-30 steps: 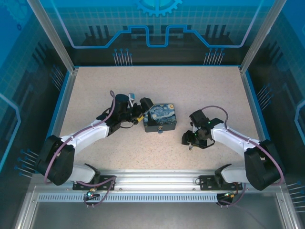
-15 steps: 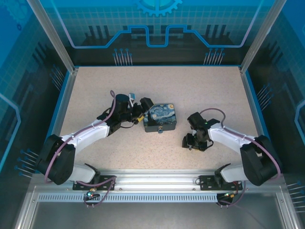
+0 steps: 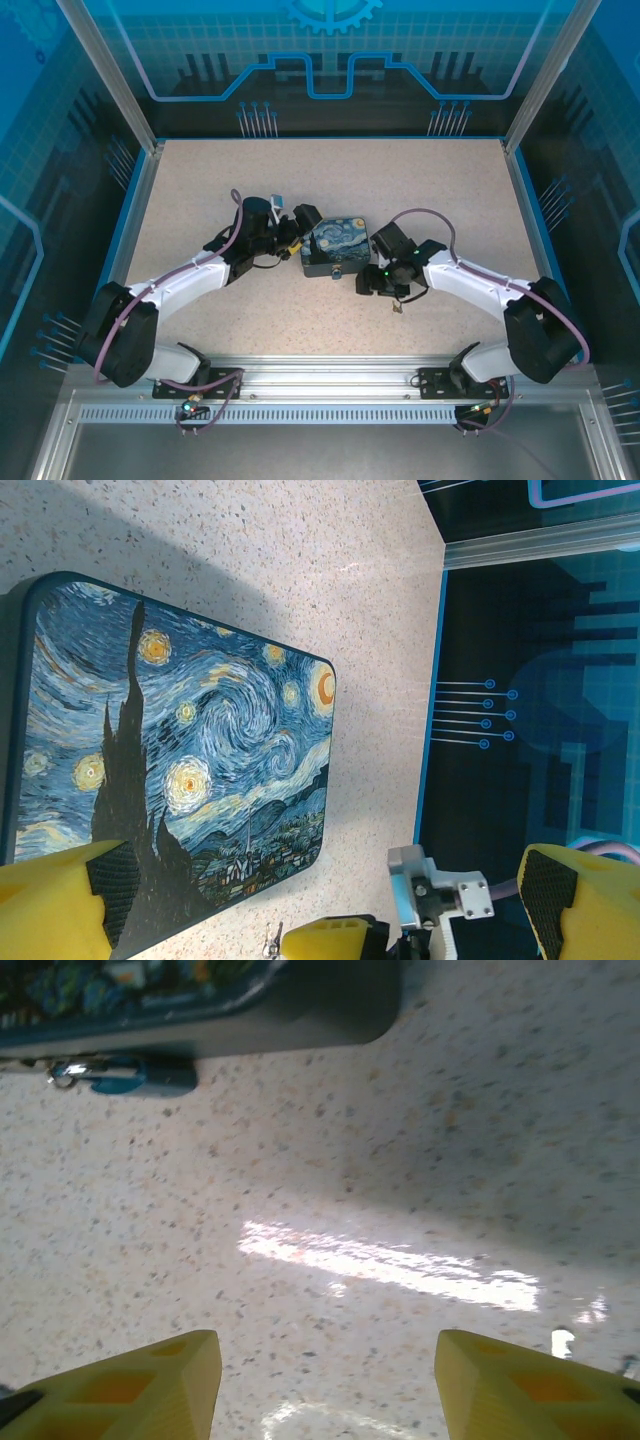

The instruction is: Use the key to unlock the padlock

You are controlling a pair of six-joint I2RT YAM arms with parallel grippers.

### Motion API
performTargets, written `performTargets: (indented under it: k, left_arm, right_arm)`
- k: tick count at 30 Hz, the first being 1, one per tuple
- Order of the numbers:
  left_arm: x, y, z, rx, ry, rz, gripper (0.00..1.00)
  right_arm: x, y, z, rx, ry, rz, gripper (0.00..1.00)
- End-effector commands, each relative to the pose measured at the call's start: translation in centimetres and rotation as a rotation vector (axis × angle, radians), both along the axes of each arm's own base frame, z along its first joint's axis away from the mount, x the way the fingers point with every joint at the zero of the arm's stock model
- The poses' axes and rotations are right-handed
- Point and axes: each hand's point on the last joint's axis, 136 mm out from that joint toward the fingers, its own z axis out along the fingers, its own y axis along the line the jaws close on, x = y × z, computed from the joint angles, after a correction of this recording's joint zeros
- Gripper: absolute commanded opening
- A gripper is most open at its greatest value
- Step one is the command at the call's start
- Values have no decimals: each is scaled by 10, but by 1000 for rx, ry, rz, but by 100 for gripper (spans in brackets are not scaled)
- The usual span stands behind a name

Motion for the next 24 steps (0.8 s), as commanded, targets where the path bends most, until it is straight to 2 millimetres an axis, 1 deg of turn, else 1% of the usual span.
performTargets:
  k: [1,4,6,8,15,24]
  left_arm:
    - [-3,2,-4,17,-5,4,99]
    - [-3,2,-4,13,-4,5,99]
    - [-3,2,-5,11,-4,4,99]
    - [-3,2,-5,11,-3,4,99]
    - [-3,2,-6,9,-1,4,99]
    - [-4,3,-6,10,-3,8,99]
  right_arm:
    - [-13,-30,-11,-135,27,-16,59]
    - [-23,-50,-19,-228,65,-36,59]
    - [-27,-57,-22,-257,73,-34,57]
    - [-29,-60,-24,-269,75,-26,56]
    - [-23,-57,-29,-279,61,17,53]
    - [-17,-49,-36,-275,69,58,51]
